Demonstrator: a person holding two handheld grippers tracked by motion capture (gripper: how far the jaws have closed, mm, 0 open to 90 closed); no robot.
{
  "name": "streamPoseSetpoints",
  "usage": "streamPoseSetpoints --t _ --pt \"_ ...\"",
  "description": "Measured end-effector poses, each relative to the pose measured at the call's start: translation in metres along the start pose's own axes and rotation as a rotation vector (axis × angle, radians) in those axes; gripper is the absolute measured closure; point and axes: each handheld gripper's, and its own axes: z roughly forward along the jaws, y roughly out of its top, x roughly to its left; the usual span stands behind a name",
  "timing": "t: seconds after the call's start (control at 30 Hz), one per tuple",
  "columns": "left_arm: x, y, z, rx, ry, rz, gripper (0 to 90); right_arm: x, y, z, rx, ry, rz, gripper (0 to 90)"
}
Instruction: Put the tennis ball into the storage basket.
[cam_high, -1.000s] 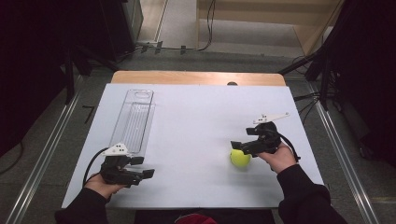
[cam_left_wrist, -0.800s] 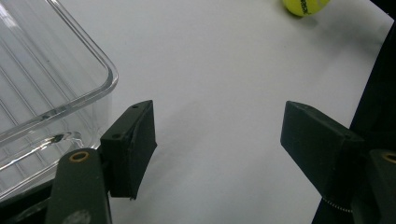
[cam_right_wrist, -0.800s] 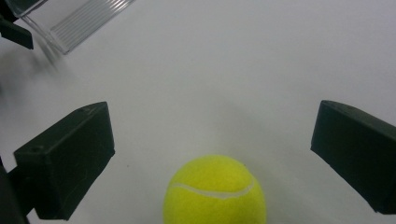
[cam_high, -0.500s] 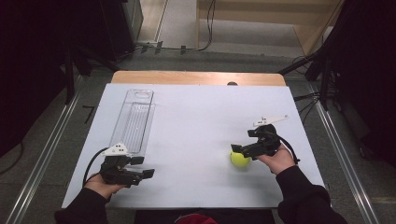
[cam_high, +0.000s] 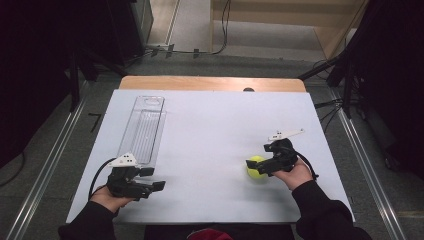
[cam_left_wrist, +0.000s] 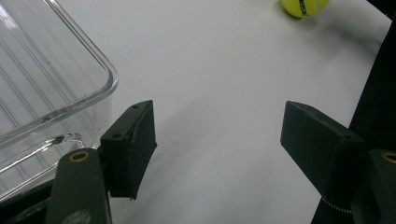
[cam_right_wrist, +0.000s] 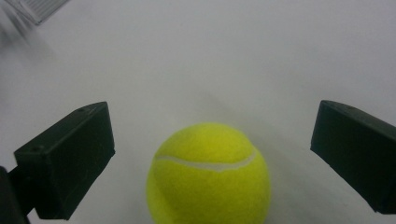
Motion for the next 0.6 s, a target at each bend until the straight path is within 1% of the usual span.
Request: streamPoseSetpoints --t 0.2,0.5,0.57,0.6 --pt "0.0 0.0 0.0 -0.001 -0.001 0.003 27.1 0.0 -0.006 0.007 0.024 0.003 0.007 0.0" --pt "-0.001 0.0 0.001 0.002 -0.006 0.007 27.1 -0.001 -0.011 0.014 0.061 0.0 -0.004 0.0" --pt "-0.001 0.0 0.001 0.002 -0.006 0.008 27.1 -0.001 -0.011 0.015 0.062 0.001 -0.005 0.0" --pt "-0.001 0.001 0.001 0.005 -0.004 0.008 27.1 -0.001 -0.012 0.016 0.068 -0.001 0.003 0.0"
